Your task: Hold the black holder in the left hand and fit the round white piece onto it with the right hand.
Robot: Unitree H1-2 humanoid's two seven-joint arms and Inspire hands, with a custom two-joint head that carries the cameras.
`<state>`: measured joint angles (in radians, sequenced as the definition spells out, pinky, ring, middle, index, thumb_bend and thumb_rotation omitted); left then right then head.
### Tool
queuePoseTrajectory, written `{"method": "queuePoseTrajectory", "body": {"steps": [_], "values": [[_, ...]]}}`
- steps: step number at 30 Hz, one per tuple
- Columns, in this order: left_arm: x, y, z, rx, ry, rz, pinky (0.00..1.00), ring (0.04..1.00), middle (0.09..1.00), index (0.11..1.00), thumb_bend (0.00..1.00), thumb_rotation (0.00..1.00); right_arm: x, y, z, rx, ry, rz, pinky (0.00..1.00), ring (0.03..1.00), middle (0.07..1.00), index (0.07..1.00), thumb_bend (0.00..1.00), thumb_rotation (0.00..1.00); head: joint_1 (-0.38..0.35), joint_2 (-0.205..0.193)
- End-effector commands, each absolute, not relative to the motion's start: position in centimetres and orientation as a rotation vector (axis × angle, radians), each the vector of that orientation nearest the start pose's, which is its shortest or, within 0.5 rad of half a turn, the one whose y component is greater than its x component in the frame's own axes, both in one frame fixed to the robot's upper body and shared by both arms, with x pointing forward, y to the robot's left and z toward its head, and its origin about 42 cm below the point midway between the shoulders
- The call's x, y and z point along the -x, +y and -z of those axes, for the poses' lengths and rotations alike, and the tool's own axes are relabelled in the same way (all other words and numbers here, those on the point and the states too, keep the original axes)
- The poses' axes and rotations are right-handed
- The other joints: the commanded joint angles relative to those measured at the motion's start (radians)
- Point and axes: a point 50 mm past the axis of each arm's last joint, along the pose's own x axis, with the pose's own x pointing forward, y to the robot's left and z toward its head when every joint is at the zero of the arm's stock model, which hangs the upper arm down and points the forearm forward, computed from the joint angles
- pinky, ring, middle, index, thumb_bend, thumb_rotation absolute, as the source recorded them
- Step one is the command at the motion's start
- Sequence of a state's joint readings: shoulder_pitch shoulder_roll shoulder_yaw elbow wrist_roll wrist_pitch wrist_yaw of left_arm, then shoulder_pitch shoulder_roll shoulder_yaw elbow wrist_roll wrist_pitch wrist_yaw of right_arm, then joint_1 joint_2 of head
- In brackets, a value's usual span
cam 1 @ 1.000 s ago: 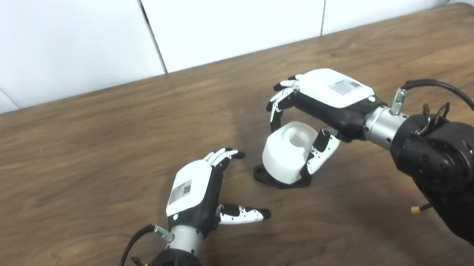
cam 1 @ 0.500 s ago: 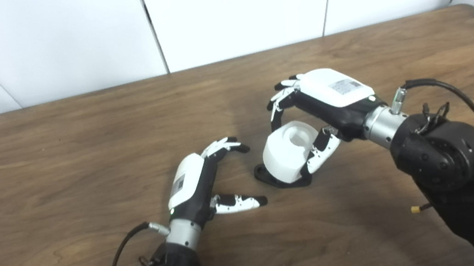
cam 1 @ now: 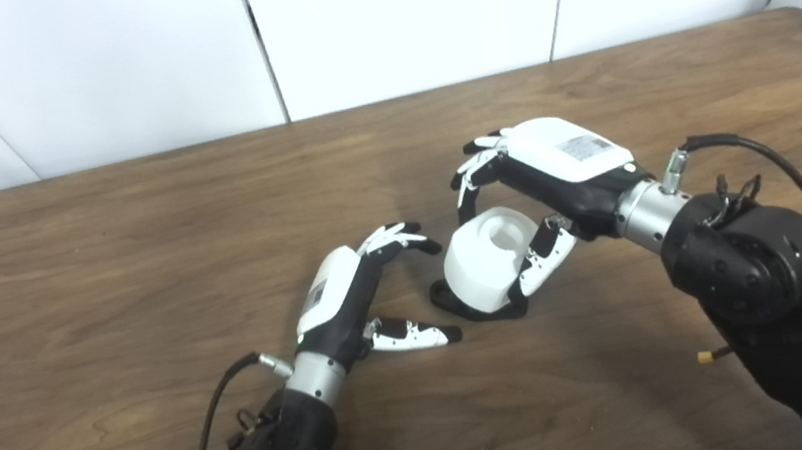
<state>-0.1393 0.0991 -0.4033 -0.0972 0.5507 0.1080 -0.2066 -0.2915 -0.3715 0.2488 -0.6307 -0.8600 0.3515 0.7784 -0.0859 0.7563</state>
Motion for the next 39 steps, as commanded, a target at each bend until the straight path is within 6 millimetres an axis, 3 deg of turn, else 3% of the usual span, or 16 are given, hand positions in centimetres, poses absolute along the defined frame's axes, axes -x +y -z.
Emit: {"method": "queuePoseTrajectory", "body": {"steps": [1,14,24,25,26,27,39], "values": [[-30.0,11.6,-12.3,-0.741,-0.063,0.598,0.89,0.945,0.887,0.67,0.82,0.03,-29.2,-20.0,-29.6,1.25,-0.282,-0.461,0.95,0.929,0.793,0.484,0.52,0.14,-0.002,0.001],[-31.0,10.2,-13.1,-1.063,-0.157,0.577,0.93,0.92,0.863,0.613,0.86,0.13,-28.9,-19.9,-29.3,1.224,-0.27,-0.448,0.95,0.937,0.8,0.484,0.52,0.14,0.002,0.005],[-30.6,9.7,-13.5,-1.188,-0.184,0.551,0.98,0.931,0.859,0.586,0.85,0.12,-28.8,-20.2,-29.2,1.21,-0.263,-0.44,0.95,0.939,0.806,0.484,0.52,0.13,0.013,0.009],[-30.6,9.7,-13.6,-1.196,-0.186,0.549,0.98,0.932,0.858,0.54,0.69,0.09,-28.8,-20.3,-29.2,1.209,-0.263,-0.44,0.95,0.939,0.806,0.484,0.52,0.13,0.013,0.009],[-30.6,9.7,-13.6,-1.203,-0.188,0.548,0.97,0.932,0.858,0.512,0.59,0.08,-28.8,-20.3,-29.2,1.208,-0.262,-0.439,0.95,0.939,0.806,0.484,0.52,0.13,0.013,0.009],[-30.6,9.7,-13.6,-1.207,-0.19,0.548,0.97,0.931,0.857,0.502,0.56,0.07,-28.8,-20.3,-29.2,1.207,-0.262,-0.439,0.95,0.939,0.808,0.484,0.52,0.13,0.013,0.009],[-30.8,9.6,-13.8,-1.182,-0.194,0.561,0.95,0.913,0.817,0.485,0.52,0.06,-29.0,-20.8,-29.3,1.211,-0.264,-0.428,0.86,0.931,0.801,0.484,0.52,0.13,0.014,0.02]]}}
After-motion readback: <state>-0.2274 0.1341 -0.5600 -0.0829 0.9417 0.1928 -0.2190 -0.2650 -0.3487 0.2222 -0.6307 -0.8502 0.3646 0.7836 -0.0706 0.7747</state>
